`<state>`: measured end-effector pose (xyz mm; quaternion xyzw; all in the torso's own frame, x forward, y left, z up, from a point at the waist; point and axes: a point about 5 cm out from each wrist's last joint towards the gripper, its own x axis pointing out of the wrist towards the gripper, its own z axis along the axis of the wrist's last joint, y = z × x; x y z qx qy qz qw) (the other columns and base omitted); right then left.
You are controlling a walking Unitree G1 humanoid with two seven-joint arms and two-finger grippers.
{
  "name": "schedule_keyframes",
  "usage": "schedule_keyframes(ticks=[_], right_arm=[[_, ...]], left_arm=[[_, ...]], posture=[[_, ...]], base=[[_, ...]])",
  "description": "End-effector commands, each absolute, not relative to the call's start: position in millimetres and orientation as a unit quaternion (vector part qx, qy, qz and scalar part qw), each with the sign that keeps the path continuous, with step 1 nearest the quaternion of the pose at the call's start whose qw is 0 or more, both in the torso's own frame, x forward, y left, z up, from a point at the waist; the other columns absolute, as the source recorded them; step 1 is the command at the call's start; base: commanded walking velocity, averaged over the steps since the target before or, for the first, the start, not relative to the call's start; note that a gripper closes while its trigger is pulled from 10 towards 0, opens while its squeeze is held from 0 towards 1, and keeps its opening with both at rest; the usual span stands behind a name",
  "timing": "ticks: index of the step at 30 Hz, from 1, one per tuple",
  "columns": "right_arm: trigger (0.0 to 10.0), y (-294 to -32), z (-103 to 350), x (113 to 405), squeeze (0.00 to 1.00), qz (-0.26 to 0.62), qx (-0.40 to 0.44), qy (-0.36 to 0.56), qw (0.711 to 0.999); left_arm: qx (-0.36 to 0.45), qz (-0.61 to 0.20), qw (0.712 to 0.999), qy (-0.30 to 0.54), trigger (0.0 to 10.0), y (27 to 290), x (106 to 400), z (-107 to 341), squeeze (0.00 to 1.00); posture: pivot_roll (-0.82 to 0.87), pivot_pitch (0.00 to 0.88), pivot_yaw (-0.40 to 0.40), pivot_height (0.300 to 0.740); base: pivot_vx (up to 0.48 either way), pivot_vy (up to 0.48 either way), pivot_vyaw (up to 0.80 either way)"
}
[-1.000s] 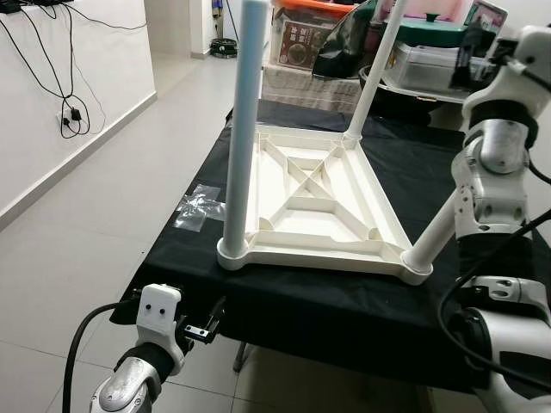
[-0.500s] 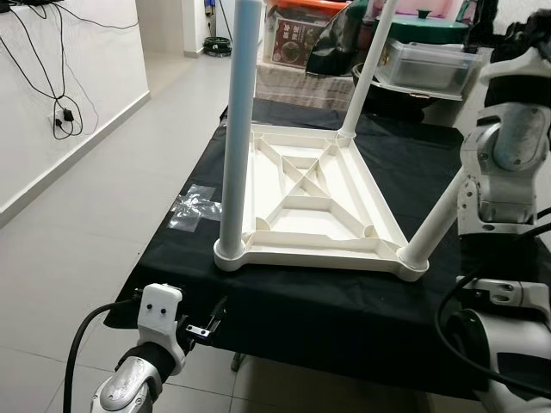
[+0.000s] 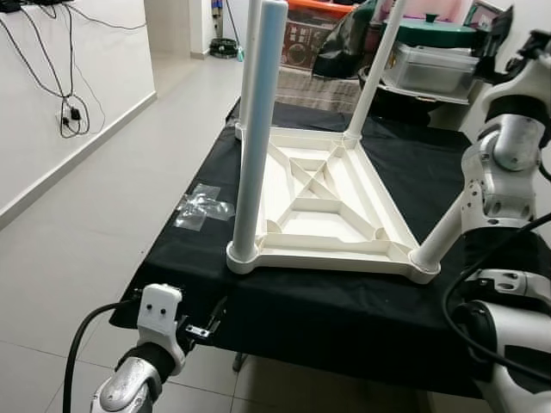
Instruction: Building children table
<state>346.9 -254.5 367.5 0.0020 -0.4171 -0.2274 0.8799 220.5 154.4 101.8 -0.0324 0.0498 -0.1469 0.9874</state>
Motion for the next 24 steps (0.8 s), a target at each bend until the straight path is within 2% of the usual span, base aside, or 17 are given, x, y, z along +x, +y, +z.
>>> schedule_keyframes(ticks=[1, 4, 7, 9, 11, 14, 17, 24], right_arm=[[10.0, -257.2, 374.7, 338.5, 0.0, -0.229, 0.01, -0.446, 0.865], [10.0, -245.7, 388.3, 327.2, 0.0, -0.199, 0.001, -0.501, 0.843], [10.0, -240.0, 393.8, 323.3, 0.0, -0.196, -0.023, -0.518, 0.832], [10.0, -240.6, 393.1, 324.8, 0.0, -0.202, -0.027, -0.512, 0.834], [10.0, -247.0, 384.9, 335.2, 0.0, -0.222, -0.028, -0.471, 0.853], [10.0, -251.3, 379.6, 340.4, 0.0, -0.232, -0.024, -0.447, 0.863], [10.0, -269.6, 366.1, 353.0, 0.0, -0.273, -0.016, -0.379, 0.884], [10.0, -281.8, 368.4, 348.4, 0.0, -0.307, -0.007, -0.384, 0.871]], left_arm=[[-0.032, -0.15, 0.987, 0.052, 10.0, 152.7, 219.5, 100.3, 0.0], [-0.032, -0.151, 0.987, 0.053, 10.0, 153.4, 219.2, 100.0, 0.0], [-0.032, -0.153, 0.986, 0.053, 10.0, 153.2, 218.9, 99.8, 0.0], [-0.032, -0.153, 0.986, 0.053, 10.0, 152.9, 218.9, 99.9, 0.0], [-0.033, -0.154, 0.986, 0.053, 10.0, 152.5, 219.1, 100.2, 0.0], [-0.033, -0.154, 0.986, 0.052, 10.0, 152.3, 219.2, 100.3, 0.0], [-0.034, -0.152, 0.986, 0.053, 10.0, 152.9, 218.5, 99.4, 0.0], [-0.035, -0.151, 0.987, 0.053, 10.0, 152.7, 217.7, 99.4, 0.0]], posture=[[0.08, 0.0, -0.134, 0.74], [0.08, 0.0, -0.134, 0.74], [0.08, 0.0, -0.131, 0.74], [0.08, 0.0, -0.131, 0.74], [0.08, 0.0, -0.133, 0.74], [0.08, 0.0, -0.137, 0.74], [0.08, 0.0, -0.143, 0.74], [0.09, 0.0, -0.143, 0.74]], base=[[0.0, 0.0, 0.0], [0.0, 0.0, 0.0], [0.0, 0.0, 0.0], [0.0, 0.0, 0.0], [0.0, 0.0, 0.0], [0.0, 0.0, 0.0], [0.0, 0.0, 0.0], [0.0, 0.0, 0.0]])
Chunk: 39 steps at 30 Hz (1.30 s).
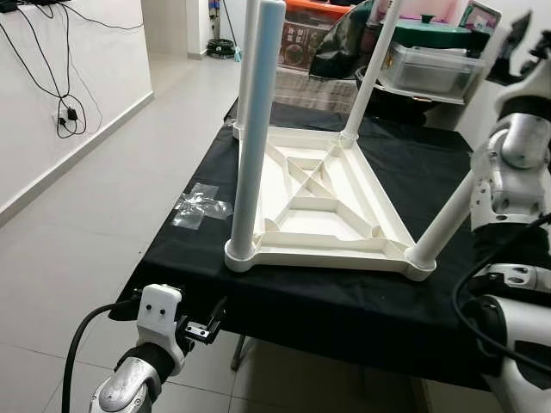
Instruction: Building children table
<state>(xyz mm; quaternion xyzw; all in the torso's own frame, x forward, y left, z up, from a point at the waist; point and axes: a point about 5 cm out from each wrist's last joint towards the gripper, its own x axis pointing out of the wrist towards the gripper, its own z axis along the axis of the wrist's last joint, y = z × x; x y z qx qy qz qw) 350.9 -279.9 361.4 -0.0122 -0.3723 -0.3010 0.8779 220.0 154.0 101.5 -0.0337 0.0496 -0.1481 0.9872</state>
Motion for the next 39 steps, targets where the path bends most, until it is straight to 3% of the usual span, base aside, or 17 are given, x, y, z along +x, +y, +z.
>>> schedule_keyframes(ticks=[1, 4, 11, 15, 16, 18, 19, 29, 30, 33, 35, 39], right_arm=[[10.0, -281.5, 368.8, 348.3, 0.0, -0.306, -0.007, -0.385, 0.871], [10.0, -279.2, 366.7, 351.6, 0.0, -0.297, -0.007, -0.376, 0.878], [10.0, -260.5, 346.2, 376.5, 0.0, -0.211, 0.027, -0.297, 0.931], [10.0, -263.3, 336.9, 382.3, 0.0, -0.208, 0.055, -0.26, 0.941], [8.2, -272.5, 320.7, 388.0, 0.0, -0.218, 0.109, -0.205, 0.948], [8.2, -274.1, 318.4, 388.5, 0.0, -0.22, 0.119, -0.199, 0.948], [0.0, -275.9, 316.4, 388.5, 0.0, -0.222, 0.124, -0.196, 0.947], [0.0, -265.8, 324.4, 387.8, 0.0, -0.163, 0.186, -0.227, 0.942], [0.0, -251.6, 328.4, 388.3, 0.0, -0.109, 0.195, -0.238, 0.945], [0.0, -236.2, 329.2, 388.9, 0.0, -0.055, 0.193, -0.237, 0.95], [0.0, -206.5, 323.8, 388.2, 0.0, 0.035, 0.18, -0.217, 0.959], [0.0, -193.1, 320.3, 386.2, 0.0, 0.07, 0.17, -0.21, 0.96]], left_arm=[[-0.035, -0.151, 0.986, 0.053, 10.0, 152.5, 217.7, 99.5, 0.0], [-0.035, -0.153, 0.986, 0.053, 10.0, 152.3, 217.6, 99.5, 0.0], [-0.033, -0.154, 0.986, 0.053, 10.0, 152.4, 218.5, 99.7, 0.0], [-0.033, -0.155, 0.986, 0.054, 10.0, 152.3, 218.0, 99.0, 0.0], [-0.034, -0.154, 0.986, 0.055, 10.0, 151.8, 217.7, 98.5, 0.0], [-0.034, -0.154, 0.986, 0.055, 10.0, 151.7, 217.7, 98.5, 0.0], [-0.034, -0.154, 0.986, 0.055, 10.0, 151.8, 217.8, 98.5, 0.0], [-0.033, -0.156, 0.986, 0.055, 10.0, 152.1, 218.1, 98.5, 0.0], [-0.033, -0.156, 0.986, 0.055, 10.0, 152.1, 218.3, 98.6, 0.0], [-0.033, -0.156, 0.986, 0.055, 10.0, 152.0, 218.3, 98.5, 0.0], [-0.034, -0.158, 0.985, 0.056, 10.0, 151.2, 217.7, 97.9, 0.0], [-0.034, -0.158, 0.985, 0.057, 10.0, 151.0, 217.7, 97.8, 0.0]], posture=[[0.09, 0.0, -0.143, 0.74], [0.09, 0.0, -0.141, 0.74], [0.09, 0.0, -0.14, 0.74], [0.08, 0.0, -0.142, 0.74], [0.08, 0.0, -0.144, 0.74], [0.08, 0.0, -0.144, 0.74], [0.08, 0.0, -0.144, 0.74], [0.08, 0.0, -0.139, 0.74], [0.08, 0.0, -0.138, 0.74], [0.08, 0.0, -0.138, 0.74], [0.07, 0.0, -0.136, 0.74], [0.07, 0.0, -0.136, 0.74]], base=[[0.0, 0.0, 0.0], [0.0, 0.0, 0.0], [0.0, 0.0, 0.0], [0.0, 0.0, 0.0], [0.0, 0.0, 0.0], [0.0, 0.0, 0.0], [0.0, 0.0, 0.0], [0.0, 0.0, 0.0], [0.0, 0.0, 0.0], [0.0, 0.0, 0.0], [0.0, 0.0, 0.0], [0.0, 0.0, 0.0]])
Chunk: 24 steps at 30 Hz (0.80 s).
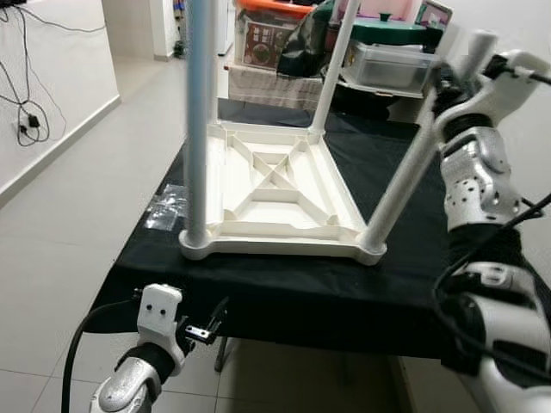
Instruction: Building children table
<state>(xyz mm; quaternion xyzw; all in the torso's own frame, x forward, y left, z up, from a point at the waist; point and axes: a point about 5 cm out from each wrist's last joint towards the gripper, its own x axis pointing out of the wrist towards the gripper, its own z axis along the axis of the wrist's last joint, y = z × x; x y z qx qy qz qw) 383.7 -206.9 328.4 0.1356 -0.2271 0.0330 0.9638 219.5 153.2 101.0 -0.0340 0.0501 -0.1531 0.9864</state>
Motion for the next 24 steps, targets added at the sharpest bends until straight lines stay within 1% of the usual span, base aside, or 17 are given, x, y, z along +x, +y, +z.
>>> schedule_keyframes(ticks=[1, 2, 3, 4, 8, 11, 13, 15, 18, 20, 21, 23, 24], right_arm=[[0.0, -183.5, 316.4, 384.3, 0.0, 0.091, 0.162, -0.2, 0.962], [0.0, -183.5, 316.4, 384.3, 0.0, 0.091, 0.162, -0.2, 0.962], [0.0, -171.5, 304.8, 383.1, 0.0, 0.107, 0.159, -0.169, 0.967], [0.0, -168.6, 297.2, 384.1, 0.0, 0.103, 0.164, -0.15, 0.97], [0.0, -166.5, 285.7, 385.9, 0.0, 0.089, 0.179, -0.12, 0.972], [0.0, -165.2, 268.9, 386.0, 0.0, 0.057, 0.213, -0.075, 0.972], [0.0, -165.3, 264.4, 385.7, 0.0, 0.046, 0.222, -0.064, 0.972], [0.0, -170.3, 252.7, 385.4, 0.0, 0.01, 0.239, -0.04, 0.97], [0.0, -171.5, 250.5, 384.2, 0.0, 0.002, 0.241, -0.035, 0.97], [0.0, -181.1, 235.1, 382.5, 0.0, -0.049, 0.264, -0.008, 0.963], [0.0, -181.1, 235.1, 382.5, 0.0, -0.049, 0.264, -0.008, 0.963], [0.0, -188.2, 217.0, 380.3, 0.0, -0.093, 0.295, 0.027, 0.951], [0.0, -188.2, 217.0, 380.3, 0.0, -0.093, 0.295, 0.027, 0.951]], left_arm=[[-0.034, -0.159, 0.985, 0.057, 10.0, 151.0, 217.7, 97.7, 0.0], [-0.034, -0.159, 0.985, 0.057, 10.0, 151.0, 217.7, 97.7, 0.0], [-0.034, -0.158, 0.985, 0.057, 10.0, 151.2, 218.1, 97.6, 0.0], [-0.034, -0.158, 0.985, 0.057, 10.0, 151.1, 218.2, 97.6, 0.0], [-0.034, -0.157, 0.985, 0.056, 10.0, 150.6, 218.3, 97.6, 0.0], [-0.035, -0.156, 0.986, 0.057, 10.0, 150.0, 217.3, 97.4, 0.0], [-0.035, -0.155, 0.986, 0.057, 10.0, 150.1, 216.9, 97.2, 0.0], [-0.034, -0.154, 0.986, 0.058, 10.0, 151.2, 216.6, 97.0, 0.0], [-0.033, -0.154, 0.986, 0.058, 10.0, 151.5, 216.7, 96.9, 0.0], [-0.033, -0.152, 0.986, 0.057, 10.0, 151.9, 217.6, 97.3, 0.0], [-0.033, -0.152, 0.986, 0.057, 10.0, 151.9, 217.6, 97.3, 0.0], [-0.034, -0.153, 0.986, 0.056, 10.0, 150.8, 218.1, 97.3, 0.0], [-0.034, -0.153, 0.986, 0.056, 10.0, 150.8, 218.1, 97.3, 0.0]], posture=[[0.07, 0.0, -0.136, 0.74], [0.07, 0.0, -0.136, 0.74], [0.07, 0.0, -0.137, 0.74], [0.07, 0.0, -0.139, 0.74], [0.07, 0.0, -0.139, 0.74], [0.08, 0.0, -0.143, 0.74], [0.08, 0.0, -0.143, 0.74], [0.08, 0.0, -0.144, 0.74], [0.08, 0.0, -0.144, 0.74], [0.07, 0.0, -0.141, 0.74], [0.07, 0.0, -0.141, 0.74], [0.07, 0.0, -0.14, 0.74], [0.07, 0.0, -0.14, 0.74]], base=[[0.0, 0.0, 0.0], [0.0, 0.0, 0.0], [0.0, 0.0, 0.0], [0.0, 0.0, 0.0], [0.0, 0.0, 0.0], [0.0, 0.0, 0.0], [0.0, 0.0, 0.0], [0.0, 0.0, 0.0], [0.0, 0.0, 0.0], [0.0, 0.0, 0.0], [0.0, 0.0, 0.0], [0.0, 0.0, 0.0], [0.0, 0.0, 0.0]])
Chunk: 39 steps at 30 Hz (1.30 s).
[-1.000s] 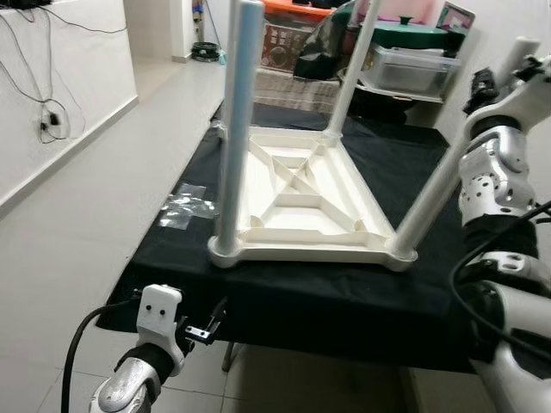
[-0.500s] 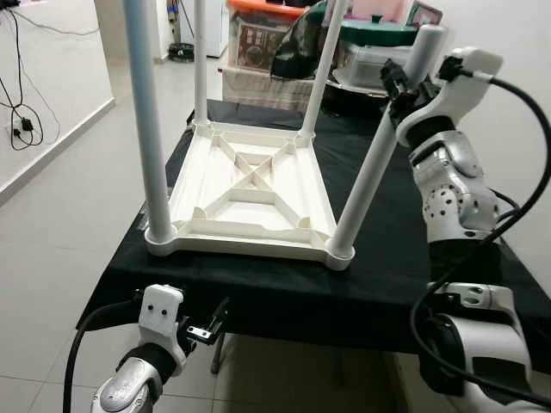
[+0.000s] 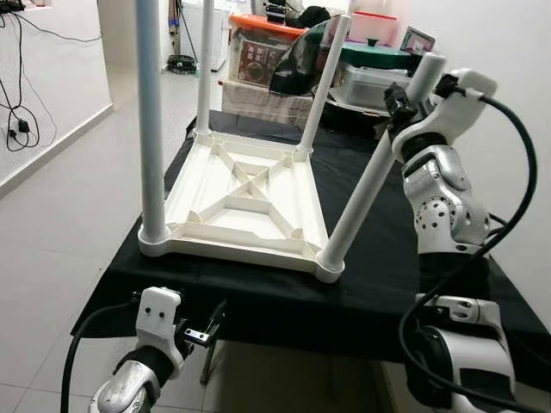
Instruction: Building children table
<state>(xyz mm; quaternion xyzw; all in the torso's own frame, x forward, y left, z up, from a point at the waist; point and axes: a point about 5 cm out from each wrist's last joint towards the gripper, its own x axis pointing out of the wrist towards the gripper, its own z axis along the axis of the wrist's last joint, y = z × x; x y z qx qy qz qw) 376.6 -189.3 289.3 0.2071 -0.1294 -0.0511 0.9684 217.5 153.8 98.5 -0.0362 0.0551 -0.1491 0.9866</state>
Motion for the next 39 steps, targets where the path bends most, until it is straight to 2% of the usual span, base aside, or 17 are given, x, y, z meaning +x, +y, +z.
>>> schedule_keyframes(ticks=[1, 2, 3, 4, 5, 8, 11, 14, 17, 21, 22, 23, 27, 39], right_arm=[[0.0, -190.1, 202.0, 377.9, 0.0, -0.117, 0.331, 0.059, 0.935], [0.0, -190.0, 193.2, 376.5, 0.0, -0.127, 0.355, 0.079, 0.923], [0.0, -190.0, 193.2, 376.5, 0.0, -0.127, 0.355, 0.079, 0.923], [0.0, -189.3, 178.1, 374.2, 0.0, -0.144, 0.392, 0.113, 0.901], [0.0, -189.3, 178.1, 374.2, 0.0, -0.144, 0.392, 0.113, 0.901], [0.0, -189.2, 148.0, 368.0, 0.0, -0.175, 0.432, 0.17, 0.868], [0.0, -188.9, 136.6, 365.3, 0.0, -0.185, 0.442, 0.19, 0.857], [0.0, -183.1, 105.8, 356.4, 0.0, -0.202, 0.46, 0.248, 0.828], [0.0, -177.4, 81.5, 347.8, 0.0, -0.21, 0.448, 0.3, 0.815], [0.0, -172.9, 67.1, 341.9, 0.0, -0.203, 0.435, 0.331, 0.813], [7.4, -169.4, 62.6, 340.0, 0.0, -0.196, 0.425, 0.344, 0.814], [10.0, -166.3, 61.2, 339.6, 0.0, -0.188, 0.418, 0.353, 0.816], [10.0, -161.2, 59.9, 339.5, 0.0, -0.184, 0.405, 0.369, 0.816], [10.0, -173.2, 49.6, 334.4, 0.0, -0.261, 0.401, 0.376, 0.794]], left_arm=[[-0.034, -0.154, 0.986, 0.056, 10.0, 150.1, 218.4, 97.0, 0.0], [-0.035, -0.154, 0.986, 0.056, 10.0, 150.1, 218.7, 97.0, 0.0], [-0.035, -0.154, 0.986, 0.056, 10.0, 150.1, 218.7, 97.0, 0.0], [-0.034, -0.154, 0.986, 0.056, 10.0, 150.7, 219.2, 97.3, 0.0], [-0.034, -0.154, 0.986, 0.056, 10.0, 150.7, 219.2, 97.3, 0.0], [-0.034, -0.153, 0.986, 0.055, 10.0, 151.3, 219.7, 97.4, 0.0], [-0.034, -0.154, 0.986, 0.055, 10.0, 151.3, 219.7, 97.3, 0.0], [-0.034, -0.154, 0.986, 0.056, 10.0, 151.6, 219.3, 97.4, 0.0], [-0.034, -0.154, 0.986, 0.056, 10.0, 151.6, 219.1, 97.7, 0.0], [-0.034, -0.153, 0.986, 0.056, 10.0, 151.6, 218.3, 98.1, 0.0], [-0.033, -0.153, 0.986, 0.057, 10.0, 151.9, 217.6, 98.3, 0.0], [-0.032, -0.153, 0.986, 0.057, 10.0, 152.0, 217.3, 98.3, 0.0], [-0.03, -0.153, 0.986, 0.058, 10.0, 152.3, 216.8, 98.8, 0.0], [-0.028, -0.15, 0.986, 0.061, 10.0, 152.0, 216.2, 97.4, 0.0]], posture=[[0.08, 0.0, -0.139, 0.74], [0.08, 0.0, -0.139, 0.74], [0.08, 0.0, -0.139, 0.74], [0.08, 0.0, -0.139, 0.74], [0.08, 0.0, -0.139, 0.74], [0.08, 0.0, -0.14, 0.74], [0.08, 0.0, -0.14, 0.74], [0.08, 0.0, -0.144, 0.74], [0.08, 0.0, -0.147, 0.74], [0.09, 0.0, -0.148, 0.74], [0.09, 0.0, -0.145, 0.74], [0.09, 0.0, -0.145, 0.74], [0.09, 0.0, -0.145, 0.74], [0.09, 0.0, -0.146, 0.74]], base=[[0.0, 0.0, 0.0], [0.0, 0.0, 0.0], [0.0, 0.0, 0.0], [0.0, 0.0, 0.0], [0.0, 0.0, 0.0], [0.0, 0.0, 0.0], [0.0, 0.0, 0.0], [0.0, 0.0, 0.0], [0.0, 0.0, 0.0], [0.0, 0.0, 0.0], [0.0, 0.0, 0.0], [0.0, 0.0, 0.0], [0.0, 0.0, 0.0], [0.0, 0.0, 0.0]])
